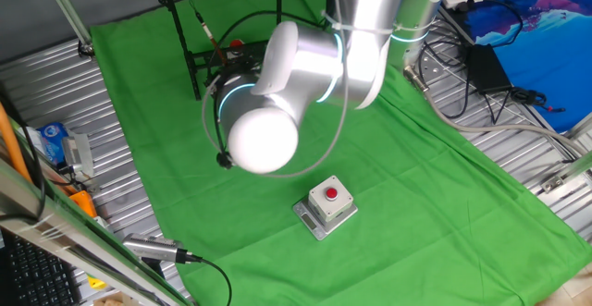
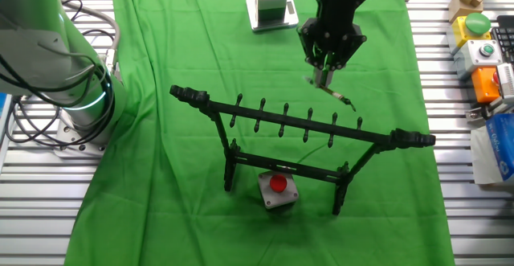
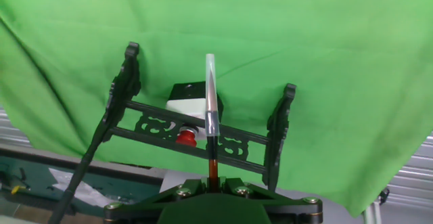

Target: Place the brush on the pen rack

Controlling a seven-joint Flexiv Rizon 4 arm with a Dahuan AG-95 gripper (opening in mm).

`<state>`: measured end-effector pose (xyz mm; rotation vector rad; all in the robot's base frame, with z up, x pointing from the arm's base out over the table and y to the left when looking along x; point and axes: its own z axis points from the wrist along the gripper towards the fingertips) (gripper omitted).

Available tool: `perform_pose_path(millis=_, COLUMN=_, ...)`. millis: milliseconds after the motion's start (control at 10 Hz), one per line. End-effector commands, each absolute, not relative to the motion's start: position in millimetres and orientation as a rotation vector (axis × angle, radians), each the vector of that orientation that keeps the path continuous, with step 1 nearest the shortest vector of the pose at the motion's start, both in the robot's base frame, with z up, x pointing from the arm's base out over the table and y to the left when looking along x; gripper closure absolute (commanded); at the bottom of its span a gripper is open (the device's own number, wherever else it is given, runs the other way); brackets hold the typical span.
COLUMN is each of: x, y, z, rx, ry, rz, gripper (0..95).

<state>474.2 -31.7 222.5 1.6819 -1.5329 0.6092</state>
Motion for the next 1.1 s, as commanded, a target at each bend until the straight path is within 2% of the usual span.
perform_pose_path(millis=100, x=468.8, y=-33.5, z=224.5, rx=1.683, ry=-1.527, rz=0.610, gripper=95.0)
perform_pose_path(millis=1100, x=446.3, y=-37.9, z=218.9, rx=1.675, ry=-1.505, rz=0.649, gripper=95.0)
